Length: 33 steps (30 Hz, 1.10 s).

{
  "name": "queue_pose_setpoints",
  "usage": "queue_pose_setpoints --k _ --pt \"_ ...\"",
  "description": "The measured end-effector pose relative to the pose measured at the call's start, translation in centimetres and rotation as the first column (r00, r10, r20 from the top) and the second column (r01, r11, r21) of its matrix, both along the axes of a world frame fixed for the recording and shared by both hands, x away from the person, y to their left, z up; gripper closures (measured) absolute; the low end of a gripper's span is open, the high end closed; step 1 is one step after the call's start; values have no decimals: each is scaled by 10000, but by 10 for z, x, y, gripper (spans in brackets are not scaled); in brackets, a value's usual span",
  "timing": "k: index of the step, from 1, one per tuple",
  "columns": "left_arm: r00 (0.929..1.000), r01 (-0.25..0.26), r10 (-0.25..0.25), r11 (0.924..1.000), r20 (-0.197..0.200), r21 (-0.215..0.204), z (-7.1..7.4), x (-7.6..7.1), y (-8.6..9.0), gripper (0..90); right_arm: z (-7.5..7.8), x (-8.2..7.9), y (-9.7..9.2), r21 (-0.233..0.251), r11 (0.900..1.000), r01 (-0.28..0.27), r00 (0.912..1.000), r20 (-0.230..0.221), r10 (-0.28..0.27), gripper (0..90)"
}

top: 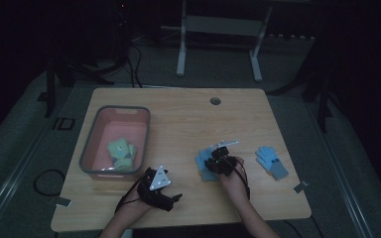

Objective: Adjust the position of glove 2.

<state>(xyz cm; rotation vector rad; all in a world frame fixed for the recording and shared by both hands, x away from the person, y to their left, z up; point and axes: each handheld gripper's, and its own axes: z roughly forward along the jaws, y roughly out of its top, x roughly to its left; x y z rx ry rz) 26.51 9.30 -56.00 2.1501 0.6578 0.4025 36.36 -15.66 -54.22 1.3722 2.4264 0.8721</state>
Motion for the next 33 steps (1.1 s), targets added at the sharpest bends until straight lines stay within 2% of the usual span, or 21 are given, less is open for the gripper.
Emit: queue_pose_setpoints --k 2,7,10,11,13,17,23,26,27,28,33 --pt "10000 -5 5 10000 5 11 0 0 0 66 4 0 -3 258 9997 -34 10000 -74 36 735" --pt "10000 -56 57 10000 6 -52 0 0 1 66 19 -1 -11 311 9992 -237 9992 339 227 671" --pt "10000 -50 50 10000 -4 -75 0 0 1 66 25 -2 -18 171 9988 -449 9976 540 440 655" --pt "10000 -22 22 10000 -31 -27 0 0 0 66 29 -2 -27 -22 9985 -544 9955 775 544 641" --pt "10000 6 -6 10000 -49 -2 -1 0 0 66 30 -2 -29 -52 9986 -534 9955 783 537 641" --pt "10000 27 -27 10000 -67 25 -1 0 0 66 34 -2 -47 -159 9972 -727 9931 908 738 631" --pt "10000 -62 62 10000 23 -41 0 0 0 66 39 -3 -74 -437 9907 -1287 9827 1282 1333 634" --pt "9999 -100 100 9999 20 -37 0 1 1 66 41 -4 -84 -437 9907 -1289 9805 1439 1340 635" --pt "10000 -93 93 10000 13 -29 0 1 1 66 44 -4 -98 -360 9912 -1274 9783 1603 1315 638" --pt "9999 -99 99 9999 17 -25 0 1 1 66 45 -4 -103 -347 9909 -1299 9784 1574 1338 632" --pt "10000 -64 64 10000 28 -13 0 0 0 66 47 -3 -131 -628 9910 -1183 9777 1668 1273 656"
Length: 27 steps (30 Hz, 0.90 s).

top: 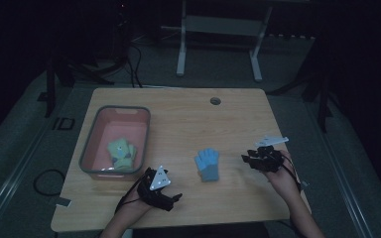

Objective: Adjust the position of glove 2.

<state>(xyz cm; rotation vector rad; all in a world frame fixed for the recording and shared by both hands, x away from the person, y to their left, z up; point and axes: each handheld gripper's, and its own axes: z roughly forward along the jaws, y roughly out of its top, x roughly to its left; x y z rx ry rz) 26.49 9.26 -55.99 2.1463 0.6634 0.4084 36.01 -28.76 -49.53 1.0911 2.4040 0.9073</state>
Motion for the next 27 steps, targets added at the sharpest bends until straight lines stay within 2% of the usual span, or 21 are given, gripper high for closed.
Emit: queue_pose_setpoints --k 5,6,9,10,12,15,16,20,23,24,27 --pt "10000 -31 31 10000 0 -14 0 0 0 66 -1 3 -25 -131 9998 166 9998 -131 -168 661" --pt "10000 -38 38 10000 7 -23 0 -1 0 66 1 4 -35 -220 9995 221 9998 -14 -221 655" --pt "10000 -83 83 10000 6 -55 0 -1 1 66 2 5 -53 -222 9994 271 9996 35 -271 663" --pt "9999 -101 101 9999 0 -54 0 -1 1 66 1 6 -60 -250 9996 128 9999 42 -127 670" --pt "9999 -137 137 9999 10 -88 0 -1 2 66 -1 6 -71 -435 9989 144 9999 69 -141 675" --pt "9998 -181 181 9998 -6 -60 0 -2 2 66 -8 8 -87 -408 9987 291 9995 -114 -296 675" --pt "9998 -184 184 9998 -23 -37 0 -2 2 66 -11 8 -92 -373 9990 238 9992 -303 -249 672" --pt "9996 -298 298 9996 -14 -8 0 -1 4 66 -23 11 -101 -649 9978 114 9982 -588 -152 663" --pt "9995 -310 310 9995 -2 4 0 -1 4 66 -29 14 -107 -602 9981 153 9966 -802 -201 663" --pt "9996 -287 287 9996 -15 22 -1 -1 4 66 -35 18 -110 -762 9970 149 9956 -912 -219 645" --pt "9997 -240 241 9996 -78 128 -2 -1 5 66 -39 21 -114 -382 9993 -19 9933 -1154 -25 638"
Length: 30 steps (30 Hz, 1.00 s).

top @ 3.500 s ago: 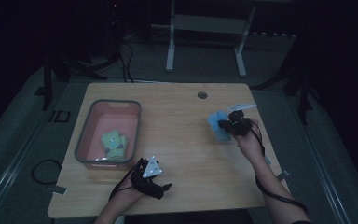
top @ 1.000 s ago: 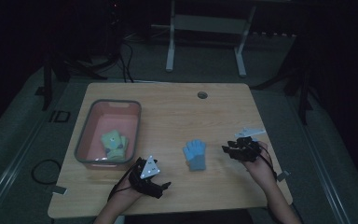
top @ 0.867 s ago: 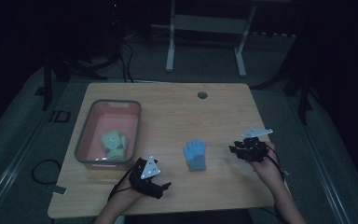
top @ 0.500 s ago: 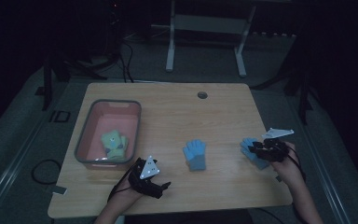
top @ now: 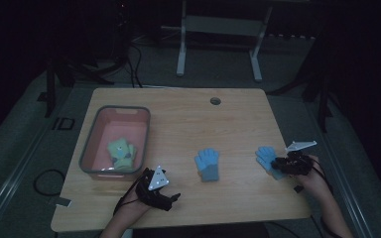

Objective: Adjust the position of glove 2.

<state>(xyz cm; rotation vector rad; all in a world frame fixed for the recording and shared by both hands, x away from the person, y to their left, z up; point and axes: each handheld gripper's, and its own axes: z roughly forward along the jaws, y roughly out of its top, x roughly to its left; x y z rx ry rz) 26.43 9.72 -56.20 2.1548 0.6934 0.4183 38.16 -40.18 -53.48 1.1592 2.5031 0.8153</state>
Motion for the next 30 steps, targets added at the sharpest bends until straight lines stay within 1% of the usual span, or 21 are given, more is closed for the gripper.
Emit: queue_pose_setpoints --k 2,4,5,8,9,11,12,14,15,16,18,19,22,24,25,26,27,28,30 --pt "10000 -19 19 10000 31 61 0 0 1 66 0 1 -1 84 10000 -21 10000 -50 21 645" --pt "10000 -66 66 10000 72 -20 0 0 2 66 -2 0 0 45 10000 -80 10000 30 80 684" --pt "9999 -74 75 9999 77 -70 0 0 2 66 -2 -1 1 48 10000 -41 10000 13 41 723" --pt "9999 -87 87 9999 101 -96 1 0 3 66 -1 -1 3 166 9996 214 9994 -261 -210 819" --pt "9999 -84 85 9999 96 -90 0 0 2 66 -1 -1 5 40 9996 270 9993 -247 -269 840" --pt "9999 -30 31 10000 170 -58 0 0 2 66 0 -3 10 -223 9988 442 9988 -195 -447 860" --pt "9999 8 -7 10000 129 -81 0 -1 2 66 1 -3 12 -257 9981 566 9982 -169 -570 866" --pt "9998 -7 8 10000 195 -36 0 -1 2 66 3 -5 15 -251 9965 803 9967 -93 -806 873" --pt "9998 -3 5 10000 183 -64 1 -1 2 67 5 -7 18 -232 9962 841 9964 72 -839 873" --pt "9999 -10 12 10000 164 -95 1 0 2 67 8 -10 22 -155 9964 836 9963 231 -833 873" --pt "9998 -50 53 9999 191 -134 1 -1 2 66 14 -15 30 43 9957 922 9951 359 -923 873" --pt "9998 -38 41 9999 208 -137 1 0 2 67 16 -16 33 55 9954 958 9944 438 -960 873" --pt "9997 -66 71 9998 223 -189 1 0 2 67 31 -24 48 629 9893 1313 9896 511 -1346 875" --pt "9998 -80 84 9997 201 -210 1 0 2 66 39 -28 58 1035 9850 1383 9875 621 -1451 874" --pt "9998 -80 84 9997 201 -210 1 0 2 66 39 -28 58 1035 9850 1383 9875 621 -1451 874" --pt "9997 -29 33 9998 247 -187 2 -1 1 66 43 -31 64 1187 9846 1283 9876 757 -1378 874" --pt "9996 -25 31 9998 265 -201 2 -1 1 67 48 -35 74 1304 9835 1252 9873 815 -1365 874" --pt "9997 -12 17 9998 257 -216 2 -1 1 67 49 -37 78 1344 9828 1269 9866 855 -1391 874" --pt "9995 -41 49 9996 320 -277 3 -2 0 67 52 -40 88 1573 9766 1469 9837 800 -1609 875"
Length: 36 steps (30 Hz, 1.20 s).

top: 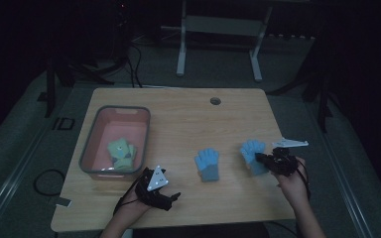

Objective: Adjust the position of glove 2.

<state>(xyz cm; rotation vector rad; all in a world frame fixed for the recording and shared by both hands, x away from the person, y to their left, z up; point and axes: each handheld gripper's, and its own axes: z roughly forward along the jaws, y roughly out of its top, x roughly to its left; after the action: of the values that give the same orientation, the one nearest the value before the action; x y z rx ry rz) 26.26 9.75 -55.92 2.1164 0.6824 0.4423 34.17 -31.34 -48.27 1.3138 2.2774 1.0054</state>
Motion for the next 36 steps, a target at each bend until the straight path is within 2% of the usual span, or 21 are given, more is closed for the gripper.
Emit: queue_pose_setpoints --k 4,9,11,13,16,19,23,26,28,34,36 --pt "10000 5 -5 9999 -11 -108 1 0 0 66 4 -6 22 -302 9970 711 9973 213 -705 876" --pt "10000 -3 3 9999 -2 -165 1 -1 0 66 -2 -8 35 -175 9912 1313 9913 93 -1311 877" --pt "10000 37 -37 9999 1 -120 1 -1 -1 66 -7 -7 36 76 9896 1437 9895 -159 -1435 877" --pt "10000 74 -74 9999 21 -121 2 -2 -1 66 -13 -7 39 129 9893 1456 9892 -184 -1453 875" --pt "9999 107 -107 9998 -7 -180 1 -2 -1 66 -28 -6 42 -99 9871 1596 9869 -238 -1597 874" --pt "9999 104 -104 9999 -33 -126 0 -1 -2 66 -42 -4 43 -198 9834 1805 9822 -500 -1812 872" --pt "9998 189 -189 9997 -27 -122 0 -2 -2 66 -55 -1 43 -434 9791 1985 9771 -699 -2012 857" --pt "9997 210 -211 9997 -84 -135 -1 -1 -1 67 -60 -2 43 -595 9776 2017 9757 -747 -2059 817" --pt "9997 220 -221 9997 -96 -102 -1 -1 -1 66 -57 -3 42 -589 9779 2007 9766 -665 -2044 758" --pt "9992 375 -378 9990 -137 -250 -1 -3 -3 67 -43 -3 37 -816 9880 1308 9897 -473 -1350 698" --pt "9989 455 -458 9988 -130 -186 -1 -3 -4 66 -39 -2 34 -844 9925 885 9951 -368 -918 686"
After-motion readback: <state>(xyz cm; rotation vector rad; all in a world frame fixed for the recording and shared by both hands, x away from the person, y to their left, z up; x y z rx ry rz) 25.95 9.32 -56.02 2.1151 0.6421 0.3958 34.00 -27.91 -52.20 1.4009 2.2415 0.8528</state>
